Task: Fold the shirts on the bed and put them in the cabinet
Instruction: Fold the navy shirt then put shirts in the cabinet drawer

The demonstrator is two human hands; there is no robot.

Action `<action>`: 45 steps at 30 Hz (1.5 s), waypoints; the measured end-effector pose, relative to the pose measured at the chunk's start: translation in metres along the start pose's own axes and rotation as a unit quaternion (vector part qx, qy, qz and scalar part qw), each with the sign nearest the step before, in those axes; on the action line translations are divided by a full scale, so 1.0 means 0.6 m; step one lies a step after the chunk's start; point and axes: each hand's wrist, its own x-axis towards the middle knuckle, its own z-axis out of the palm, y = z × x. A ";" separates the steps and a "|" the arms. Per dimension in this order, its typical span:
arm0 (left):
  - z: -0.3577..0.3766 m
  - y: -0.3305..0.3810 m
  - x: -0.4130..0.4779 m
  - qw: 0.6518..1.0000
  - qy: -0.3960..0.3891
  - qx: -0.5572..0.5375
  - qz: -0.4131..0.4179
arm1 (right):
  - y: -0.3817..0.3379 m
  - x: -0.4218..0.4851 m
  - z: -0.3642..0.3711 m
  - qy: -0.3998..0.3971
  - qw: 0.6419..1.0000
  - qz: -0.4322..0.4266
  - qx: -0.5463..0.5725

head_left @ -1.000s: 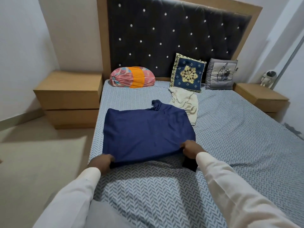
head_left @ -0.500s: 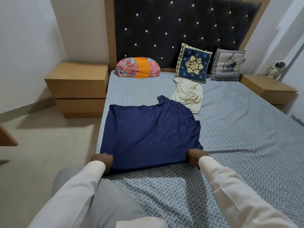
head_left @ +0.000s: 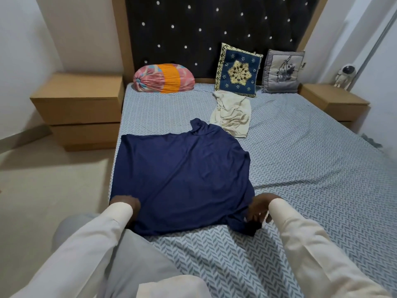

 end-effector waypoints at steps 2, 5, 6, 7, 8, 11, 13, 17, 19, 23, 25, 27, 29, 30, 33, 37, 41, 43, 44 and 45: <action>-0.020 0.015 0.014 0.994 0.090 -0.064 0.003 | 0.025 0.033 -0.003 0.216 0.968 -0.008 0.129; -0.043 0.055 0.038 0.971 0.125 -0.192 0.073 | 0.046 0.097 0.018 0.336 0.918 0.011 0.211; -0.048 0.074 0.045 0.965 0.107 -0.218 0.100 | 0.042 0.114 0.030 0.323 0.919 0.003 0.224; -0.050 0.093 0.049 0.961 0.086 -0.235 0.119 | 0.036 0.127 0.041 0.320 0.917 -0.010 0.236; -0.049 0.112 0.054 0.959 0.068 -0.243 0.128 | 0.028 0.128 0.048 0.322 0.910 -0.032 0.259; -0.040 0.152 0.066 0.969 0.049 -0.212 0.119 | 0.017 0.147 0.049 0.331 0.876 -0.100 0.338; -0.037 0.165 0.070 0.979 0.044 -0.173 0.098 | 0.022 0.124 0.037 0.340 0.809 -0.122 0.464; -0.038 0.181 0.077 0.986 0.050 -0.141 0.075 | 0.070 0.084 0.025 0.283 0.676 -0.163 0.661; -0.039 0.186 0.082 0.987 0.051 -0.138 0.071 | 0.082 0.064 0.040 0.169 0.629 -0.164 0.741; -0.038 0.189 0.082 0.988 0.054 -0.124 0.068 | 0.088 0.063 0.048 0.118 0.623 -0.145 0.759; -0.038 0.186 0.079 0.989 0.060 -0.115 0.069 | 0.086 0.074 0.040 0.194 0.605 -0.093 0.767; -0.035 0.181 0.079 0.988 0.065 -0.118 0.075 | 0.097 0.112 0.045 0.253 0.586 -0.075 0.766; -0.031 0.171 0.078 0.986 0.076 -0.125 0.083 | 0.096 0.115 0.054 0.278 0.645 -0.055 0.710; -0.030 0.164 0.078 0.984 0.083 -0.133 0.089 | 0.090 0.101 0.058 0.287 0.699 -0.053 0.653; -0.025 0.137 0.071 0.973 0.088 -0.188 0.104 | 0.093 0.120 0.087 0.264 0.829 -0.072 0.488; -0.009 0.089 0.055 0.966 0.072 -0.231 0.094 | 0.147 0.266 0.118 0.223 0.846 -0.123 0.468; 0.030 0.035 0.032 0.971 0.063 -0.229 0.022 | 0.067 0.056 0.123 0.183 0.766 -0.236 0.570; 0.052 0.016 0.022 0.968 0.070 -0.238 -0.038 | 0.064 0.038 0.118 0.162 0.724 -0.254 0.621; 0.061 0.009 0.016 0.963 0.072 -0.248 -0.072 | 0.066 0.034 0.117 0.158 0.694 -0.257 0.653; 0.071 0.003 0.013 0.956 0.067 -0.266 -0.103 | 0.069 0.038 0.118 0.145 0.667 -0.266 0.681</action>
